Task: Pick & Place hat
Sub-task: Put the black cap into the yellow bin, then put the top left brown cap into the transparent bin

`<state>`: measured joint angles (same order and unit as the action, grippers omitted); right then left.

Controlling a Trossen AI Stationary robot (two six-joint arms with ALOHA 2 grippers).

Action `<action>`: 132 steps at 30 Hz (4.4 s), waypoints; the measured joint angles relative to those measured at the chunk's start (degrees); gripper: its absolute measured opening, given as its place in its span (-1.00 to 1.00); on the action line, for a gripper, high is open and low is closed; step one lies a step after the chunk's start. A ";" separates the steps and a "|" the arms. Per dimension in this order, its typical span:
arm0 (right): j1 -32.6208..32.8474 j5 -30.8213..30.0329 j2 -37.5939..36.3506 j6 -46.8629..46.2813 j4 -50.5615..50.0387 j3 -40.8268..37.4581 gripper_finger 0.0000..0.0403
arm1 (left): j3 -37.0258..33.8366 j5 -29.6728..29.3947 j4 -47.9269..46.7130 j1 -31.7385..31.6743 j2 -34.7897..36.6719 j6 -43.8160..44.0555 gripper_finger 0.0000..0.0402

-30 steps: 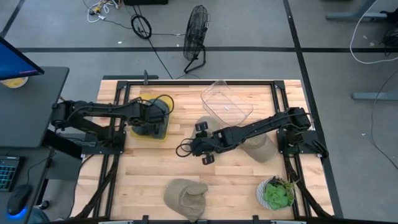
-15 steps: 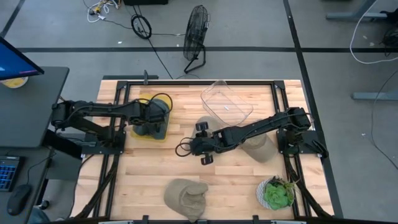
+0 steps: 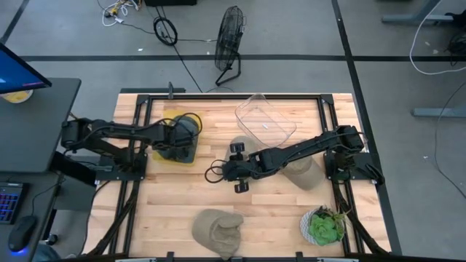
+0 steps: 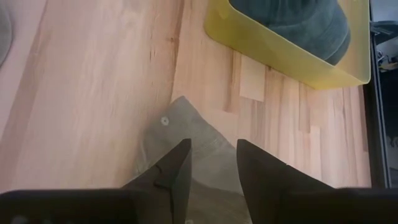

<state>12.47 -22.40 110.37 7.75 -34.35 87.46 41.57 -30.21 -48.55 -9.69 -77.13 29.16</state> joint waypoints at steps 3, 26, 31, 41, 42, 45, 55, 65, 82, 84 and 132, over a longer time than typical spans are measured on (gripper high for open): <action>0.00 0.01 0.00 0.00 0.00 0.00 -0.35 | -2.39 0.30 1.70 -0.64 0.01 1.72 -0.91; 0.00 0.01 0.00 0.20 0.02 0.00 -0.34 | 16.02 2.32 -17.90 0.82 -0.18 3.18 -0.18; 0.00 0.01 0.00 -0.58 0.00 0.00 -0.23 | 21.02 1.91 -22.63 3.15 -0.12 0.18 -0.03; 0.00 -0.01 0.00 -1.65 -0.11 0.00 -0.10 | 24.15 2.66 -16.72 11.82 -0.08 -7.35 -0.09; 0.00 -0.01 0.00 -2.12 -0.37 0.00 -0.10 | 24.15 2.67 -15.72 13.04 -0.08 -8.68 -0.10; 0.06 0.03 0.00 -4.61 -2.35 0.00 -0.12 | 23.30 3.34 -11.30 16.11 -0.06 -11.49 -0.11; 0.13 6.86 0.02 -10.52 -7.03 -1.06 -0.19 | 15.06 3.92 1.96 23.75 -0.04 -9.58 -0.11; -0.66 6.98 0.02 -9.34 2.09 -9.27 -0.18 | 4.80 3.84 18.80 28.97 -0.04 -5.66 -0.11; -6.42 0.13 0.07 3.98 11.18 -12.26 -0.18 | 4.78 3.75 22.45 29.00 -0.04 -4.77 -0.11; -7.31 0.43 0.07 4.01 10.22 -12.26 -0.18 | 4.78 3.75 22.47 29.00 -0.04 -4.79 -0.11; -2.42 -6.00 -13.86 16.16 -1.63 -5.77 -0.97 | 4.82 3.77 26.09 28.45 -0.04 -7.32 -0.11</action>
<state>10.05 -28.40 96.51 23.91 -35.97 81.69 46.39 -26.44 -22.47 18.76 -77.17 21.84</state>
